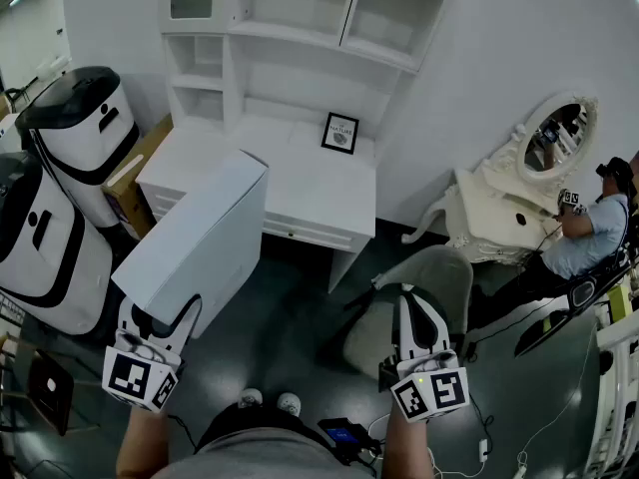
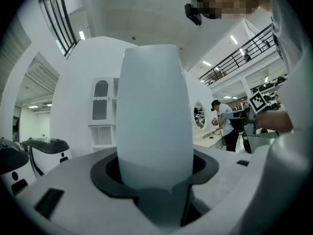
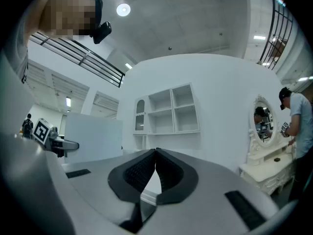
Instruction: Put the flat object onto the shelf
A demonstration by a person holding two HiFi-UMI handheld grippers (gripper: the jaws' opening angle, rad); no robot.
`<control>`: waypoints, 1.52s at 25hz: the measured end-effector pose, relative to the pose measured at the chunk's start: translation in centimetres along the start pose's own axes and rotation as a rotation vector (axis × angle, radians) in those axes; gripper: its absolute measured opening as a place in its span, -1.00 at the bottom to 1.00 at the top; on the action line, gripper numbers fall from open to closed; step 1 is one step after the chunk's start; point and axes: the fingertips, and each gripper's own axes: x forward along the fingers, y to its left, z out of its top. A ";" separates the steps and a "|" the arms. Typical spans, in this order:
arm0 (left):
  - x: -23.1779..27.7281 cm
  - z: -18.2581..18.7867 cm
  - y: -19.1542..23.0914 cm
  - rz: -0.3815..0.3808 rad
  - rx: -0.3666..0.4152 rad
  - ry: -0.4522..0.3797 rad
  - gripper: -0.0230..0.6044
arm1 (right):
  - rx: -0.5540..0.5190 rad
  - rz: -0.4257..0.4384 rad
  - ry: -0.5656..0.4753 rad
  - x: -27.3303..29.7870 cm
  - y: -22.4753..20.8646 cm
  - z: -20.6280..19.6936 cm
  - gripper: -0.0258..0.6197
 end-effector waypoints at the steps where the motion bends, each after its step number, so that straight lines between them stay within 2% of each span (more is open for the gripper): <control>1: 0.3 0.1 -0.3 -0.001 0.000 -0.007 -0.06 | -0.004 -0.001 -0.004 -0.1 -0.4 0.1 -0.83; 10: 1.8 0.3 -3.9 -0.014 0.008 -0.007 -0.06 | -0.004 -0.003 -0.015 -1.9 -3.1 0.0 -0.83; 24: 3.9 2.6 -8.7 0.006 0.029 -0.037 -0.06 | 0.037 0.066 -0.052 -3.6 -6.3 0.3 -0.83; 30: 5.1 2.7 -9.2 0.003 0.041 -0.031 -0.06 | 0.055 0.043 -0.042 -3.7 -8.0 -0.7 -0.83; 38: 9.7 2.2 -8.4 -0.030 0.033 -0.039 -0.06 | 0.044 -0.021 -0.038 -1.7 -10.8 -1.3 -0.83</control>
